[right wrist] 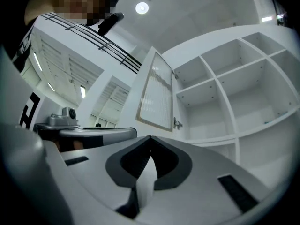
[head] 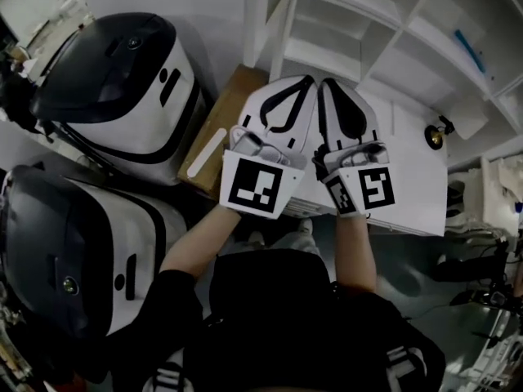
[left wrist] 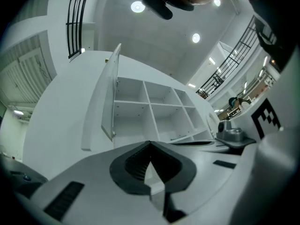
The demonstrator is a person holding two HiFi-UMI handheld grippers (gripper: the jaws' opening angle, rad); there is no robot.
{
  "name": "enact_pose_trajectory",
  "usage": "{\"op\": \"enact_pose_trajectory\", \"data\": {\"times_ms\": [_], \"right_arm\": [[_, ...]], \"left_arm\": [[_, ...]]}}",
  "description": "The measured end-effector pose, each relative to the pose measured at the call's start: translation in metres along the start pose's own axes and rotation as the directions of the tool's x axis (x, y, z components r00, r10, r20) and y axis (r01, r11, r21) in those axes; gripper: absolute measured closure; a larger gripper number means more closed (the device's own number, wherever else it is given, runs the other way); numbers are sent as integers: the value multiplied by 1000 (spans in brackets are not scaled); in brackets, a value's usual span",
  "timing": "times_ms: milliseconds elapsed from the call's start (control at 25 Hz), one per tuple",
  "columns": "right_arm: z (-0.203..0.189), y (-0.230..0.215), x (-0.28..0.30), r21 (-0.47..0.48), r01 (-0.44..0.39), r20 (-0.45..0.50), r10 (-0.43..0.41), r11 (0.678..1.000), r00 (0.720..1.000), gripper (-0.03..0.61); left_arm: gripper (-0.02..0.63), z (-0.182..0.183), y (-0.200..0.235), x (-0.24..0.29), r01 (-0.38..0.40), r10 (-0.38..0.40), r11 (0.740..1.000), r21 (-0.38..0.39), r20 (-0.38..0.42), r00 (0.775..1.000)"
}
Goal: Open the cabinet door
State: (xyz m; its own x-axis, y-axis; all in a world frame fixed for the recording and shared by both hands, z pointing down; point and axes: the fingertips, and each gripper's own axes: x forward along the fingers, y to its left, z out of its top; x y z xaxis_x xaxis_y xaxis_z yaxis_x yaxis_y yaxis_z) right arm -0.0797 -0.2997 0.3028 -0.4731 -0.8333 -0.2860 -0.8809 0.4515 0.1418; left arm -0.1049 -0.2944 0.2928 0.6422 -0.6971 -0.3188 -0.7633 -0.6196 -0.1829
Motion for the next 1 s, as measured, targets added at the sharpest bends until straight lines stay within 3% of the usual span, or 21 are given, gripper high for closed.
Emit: {"op": "enact_pose_trajectory", "data": {"times_ms": [280, 560, 1000], "right_arm": [[-51, -34, -45, 34, 131, -127, -126, 991, 984, 559], [-86, -54, -87, 68, 255, -193, -238, 965, 952, 560], [-108, -60, -111, 60, 321, -247, -298, 945, 922, 560]], "left_arm": [[603, -57, -39, 11, 46, -55, 994, -97, -98, 994], [603, -93, -68, 11, 87, -112, 985, -152, -162, 980], [603, -138, -90, 12, 50, -110, 967, -249, -232, 966]]}}
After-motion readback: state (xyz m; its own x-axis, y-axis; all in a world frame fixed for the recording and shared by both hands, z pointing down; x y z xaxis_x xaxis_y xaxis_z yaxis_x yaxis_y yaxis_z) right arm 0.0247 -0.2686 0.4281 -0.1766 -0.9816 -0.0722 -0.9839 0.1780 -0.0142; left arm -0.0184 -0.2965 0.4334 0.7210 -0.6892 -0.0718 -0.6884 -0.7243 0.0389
